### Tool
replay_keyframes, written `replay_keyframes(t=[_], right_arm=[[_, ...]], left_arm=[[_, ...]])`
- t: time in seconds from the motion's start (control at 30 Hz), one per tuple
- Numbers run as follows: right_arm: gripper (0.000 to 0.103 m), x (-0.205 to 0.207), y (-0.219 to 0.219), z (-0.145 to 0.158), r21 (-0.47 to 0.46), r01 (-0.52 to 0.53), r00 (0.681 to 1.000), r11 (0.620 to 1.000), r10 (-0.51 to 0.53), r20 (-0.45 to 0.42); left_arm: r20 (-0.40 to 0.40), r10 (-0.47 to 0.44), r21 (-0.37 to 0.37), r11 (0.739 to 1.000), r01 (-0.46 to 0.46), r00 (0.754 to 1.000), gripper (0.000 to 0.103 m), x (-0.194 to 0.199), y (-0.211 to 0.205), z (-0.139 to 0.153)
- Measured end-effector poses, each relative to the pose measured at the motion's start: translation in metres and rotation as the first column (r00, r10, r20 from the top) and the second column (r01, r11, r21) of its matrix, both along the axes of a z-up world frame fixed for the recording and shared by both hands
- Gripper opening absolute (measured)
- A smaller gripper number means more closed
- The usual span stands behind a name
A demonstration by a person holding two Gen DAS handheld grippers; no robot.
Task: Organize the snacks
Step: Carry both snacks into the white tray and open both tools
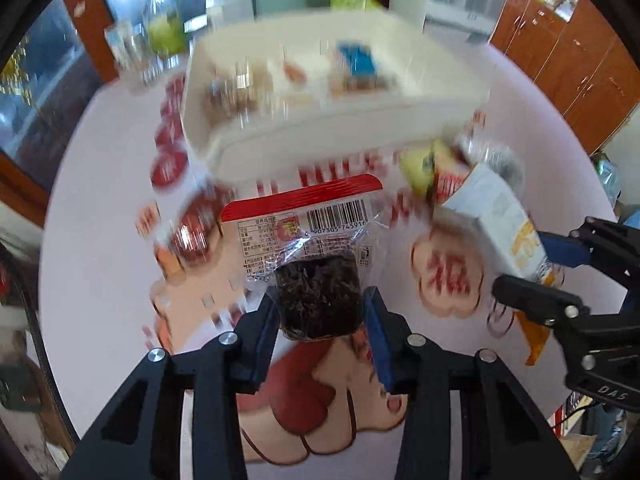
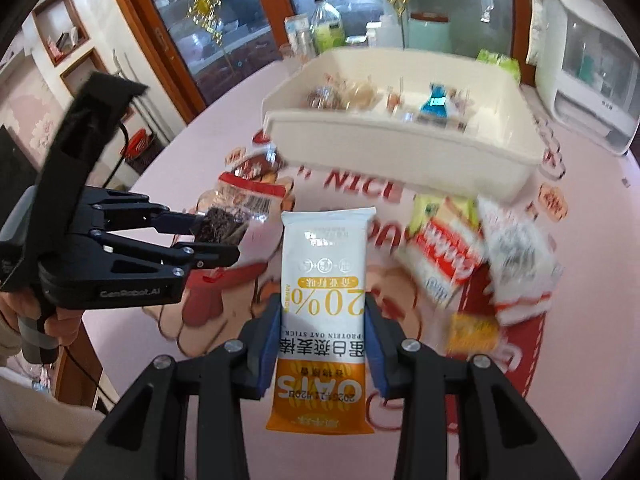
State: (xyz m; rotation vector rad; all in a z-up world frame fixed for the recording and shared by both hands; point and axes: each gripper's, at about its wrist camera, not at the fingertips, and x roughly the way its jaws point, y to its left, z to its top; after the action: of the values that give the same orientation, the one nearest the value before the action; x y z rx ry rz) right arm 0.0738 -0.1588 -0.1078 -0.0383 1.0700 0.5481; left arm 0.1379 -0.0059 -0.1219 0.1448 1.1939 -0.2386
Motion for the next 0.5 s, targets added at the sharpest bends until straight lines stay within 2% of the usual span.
replay_keyframes(t=[0.13,0.33,0.5], right_arm=[[0.038,0.025,0.0,0.026,0.004,0.056,0.997,0.998,-0.056,0.046],[0.038,0.077,-0.008,0.063,0.038,0.185,0.981,0.982,-0.186,0.052],[0.039,0.119,-0.012,0.089,0.057,0.264,0.961,0.963,-0.267,0.07]], left_arm=[[0.092,-0.018,0.017,1.0,0.017,0.996,0.04,0.021,-0.003,0.034],[0.202,-0.01,0.044,0.999,0.001,0.979,0.04,0.061,-0.003,0.076],[0.257,0.014,0.056,0.998,-0.03,0.966,0.04,0.099,0.001,0.101]])
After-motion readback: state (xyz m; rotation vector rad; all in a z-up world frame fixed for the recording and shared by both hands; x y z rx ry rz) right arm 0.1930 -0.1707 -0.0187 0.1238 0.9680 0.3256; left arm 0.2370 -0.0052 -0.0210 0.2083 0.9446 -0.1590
